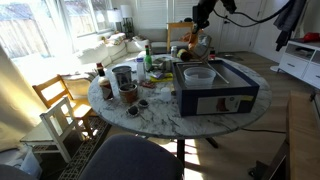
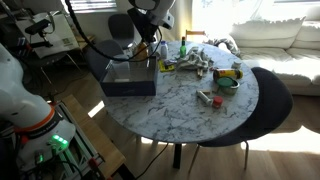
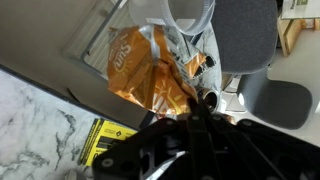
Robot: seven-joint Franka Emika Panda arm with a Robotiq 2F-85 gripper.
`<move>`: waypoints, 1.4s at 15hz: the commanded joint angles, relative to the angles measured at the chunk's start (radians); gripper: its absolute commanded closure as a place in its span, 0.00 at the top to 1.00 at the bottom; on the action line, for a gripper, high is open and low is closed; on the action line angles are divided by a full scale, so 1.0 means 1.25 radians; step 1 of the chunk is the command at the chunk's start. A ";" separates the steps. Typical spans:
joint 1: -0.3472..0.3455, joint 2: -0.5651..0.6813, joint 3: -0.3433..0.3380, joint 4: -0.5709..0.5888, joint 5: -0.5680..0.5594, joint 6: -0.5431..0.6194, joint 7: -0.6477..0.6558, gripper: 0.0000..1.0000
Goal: Put the orange packet in the clear container
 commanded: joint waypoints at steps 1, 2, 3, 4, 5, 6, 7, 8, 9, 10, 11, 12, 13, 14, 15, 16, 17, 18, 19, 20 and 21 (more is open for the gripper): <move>0.022 0.026 -0.003 -0.004 0.016 0.054 0.031 0.00; 0.025 0.034 -0.001 -0.002 0.018 0.063 0.036 0.00; 0.027 0.042 0.001 -0.001 0.021 0.075 0.040 0.00; 0.030 0.049 0.003 0.001 0.022 0.085 0.046 0.00; 0.034 0.055 0.005 0.000 0.020 0.101 0.051 0.00; 0.037 0.061 0.006 0.000 0.013 0.110 0.057 0.00; 0.042 0.066 0.007 -0.002 -0.002 0.126 0.062 0.00; 0.045 0.072 0.007 -0.001 -0.013 0.133 0.068 0.00; 0.048 0.075 0.007 -0.002 -0.028 0.135 0.081 0.26; 0.050 0.076 0.007 -0.004 -0.040 0.133 0.089 0.27; 0.050 0.076 0.007 -0.005 -0.049 0.129 0.095 0.34; 0.050 0.071 0.007 -0.007 -0.057 0.124 0.099 0.40; 0.048 0.066 0.007 -0.007 -0.065 0.117 0.102 0.47; 0.046 0.061 0.006 -0.009 -0.069 0.116 0.104 0.55; 0.043 0.053 0.005 -0.010 -0.067 0.117 0.103 0.62; 0.038 0.046 0.003 -0.009 -0.063 0.116 0.104 0.69; 0.035 0.040 -0.001 -0.007 -0.061 0.120 0.110 0.77; 0.032 0.035 -0.006 -0.006 -0.062 0.137 0.118 0.86; 0.028 0.033 -0.014 0.001 -0.066 0.146 0.127 0.92; 0.026 0.028 -0.024 0.003 -0.086 0.164 0.137 0.98; 0.023 0.024 -0.031 0.004 -0.102 0.178 0.142 1.00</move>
